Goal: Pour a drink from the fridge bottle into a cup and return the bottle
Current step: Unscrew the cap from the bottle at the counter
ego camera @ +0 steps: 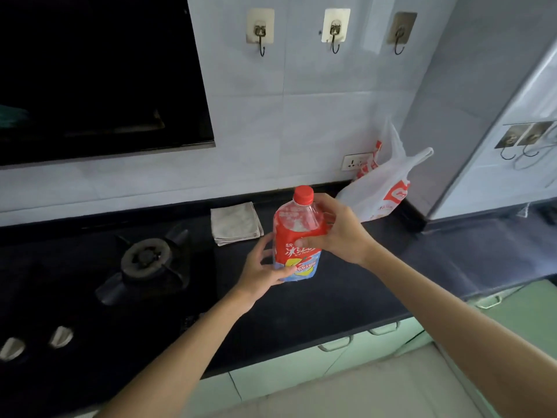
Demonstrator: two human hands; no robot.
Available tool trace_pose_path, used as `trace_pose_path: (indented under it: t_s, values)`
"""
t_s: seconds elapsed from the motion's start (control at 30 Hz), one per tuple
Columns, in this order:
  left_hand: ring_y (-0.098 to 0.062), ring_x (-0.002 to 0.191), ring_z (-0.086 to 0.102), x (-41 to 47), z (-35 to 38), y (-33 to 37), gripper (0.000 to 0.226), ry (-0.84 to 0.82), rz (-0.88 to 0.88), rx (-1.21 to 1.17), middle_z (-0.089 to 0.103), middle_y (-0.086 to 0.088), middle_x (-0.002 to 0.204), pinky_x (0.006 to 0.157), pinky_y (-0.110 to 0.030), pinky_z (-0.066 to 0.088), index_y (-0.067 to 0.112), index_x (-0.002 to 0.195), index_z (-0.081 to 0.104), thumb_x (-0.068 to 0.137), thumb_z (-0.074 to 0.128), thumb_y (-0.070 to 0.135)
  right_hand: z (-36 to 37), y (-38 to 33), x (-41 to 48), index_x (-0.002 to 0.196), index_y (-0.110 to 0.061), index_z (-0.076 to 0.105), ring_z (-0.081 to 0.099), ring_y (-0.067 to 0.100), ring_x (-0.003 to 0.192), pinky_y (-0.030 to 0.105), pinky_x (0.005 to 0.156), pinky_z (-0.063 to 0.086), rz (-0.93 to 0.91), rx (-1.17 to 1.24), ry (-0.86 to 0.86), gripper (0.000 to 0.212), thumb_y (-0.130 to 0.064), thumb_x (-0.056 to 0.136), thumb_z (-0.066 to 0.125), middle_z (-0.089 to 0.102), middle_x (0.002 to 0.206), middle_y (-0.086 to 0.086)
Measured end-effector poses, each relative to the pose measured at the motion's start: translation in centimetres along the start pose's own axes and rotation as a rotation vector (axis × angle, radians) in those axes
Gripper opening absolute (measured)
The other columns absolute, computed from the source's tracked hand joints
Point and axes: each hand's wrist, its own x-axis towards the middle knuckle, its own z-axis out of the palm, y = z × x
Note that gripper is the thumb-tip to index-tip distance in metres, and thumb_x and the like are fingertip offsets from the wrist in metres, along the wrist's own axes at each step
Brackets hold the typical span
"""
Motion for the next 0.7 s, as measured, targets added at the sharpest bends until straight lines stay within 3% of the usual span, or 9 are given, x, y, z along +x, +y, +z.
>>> trace_pose_path:
  t_s: [0.13,0.33,0.47,0.57,0.7]
  values:
    - [-0.022,0.111,0.069,0.3,-0.1,-2.6,0.078,0.01,-0.018,0.061,0.067,-0.001,0.121,0.089,-0.046,0.06,0.032,0.134,0.052,0.069,0.089,0.014,1.4,3.0,-1.2,0.131,-0.022,0.051,0.065,0.01,0.108,0.035,0.087,0.059,0.034,0.041,0.004,0.079,-0.022,0.064,0.093,0.064,0.118,-0.009]
    - [-0.018,0.108,0.069,0.4,1.4,-6.5,0.077,0.07,-0.052,0.065,0.068,0.0,0.12,0.083,-0.024,0.058,0.03,0.13,0.054,0.062,0.087,0.016,2.8,7.5,-2.3,0.129,-0.021,0.053,0.066,0.01,0.106,0.029,0.085,0.058,0.068,0.078,-0.03,0.078,-0.018,0.062,0.093,0.067,0.115,-0.008]
    - [-0.017,0.107,0.069,0.8,2.5,-8.4,0.074,0.115,-0.102,0.051,0.067,-0.003,0.122,0.083,-0.022,0.057,0.037,0.122,0.054,0.066,0.086,0.001,3.2,9.4,-2.5,0.123,-0.033,0.052,0.064,0.002,0.104,0.017,0.08,0.054,0.108,0.118,-0.072,0.076,-0.021,0.06,0.094,0.066,0.112,-0.014]
    - [-0.018,0.108,0.068,1.1,3.2,-9.3,0.074,0.15,-0.143,0.047,0.067,-0.001,0.121,0.083,-0.023,0.057,0.036,0.123,0.055,0.068,0.085,-0.004,3.2,10.7,-2.6,0.118,-0.042,0.051,0.064,0.002,0.106,0.018,0.081,0.055,0.127,0.148,-0.097,0.077,-0.026,0.057,0.094,0.065,0.113,-0.016]
    - [-0.016,0.111,0.067,1.1,4.1,-10.4,0.076,0.207,-0.173,0.055,0.069,0.001,0.12,0.088,-0.021,0.055,0.022,0.133,0.054,0.069,0.083,-0.009,3.2,12.4,-2.7,0.119,-0.048,0.049,0.062,0.006,0.111,0.025,0.087,0.057,0.101,0.149,-0.123,0.077,-0.035,0.058,0.094,0.063,0.12,-0.015]
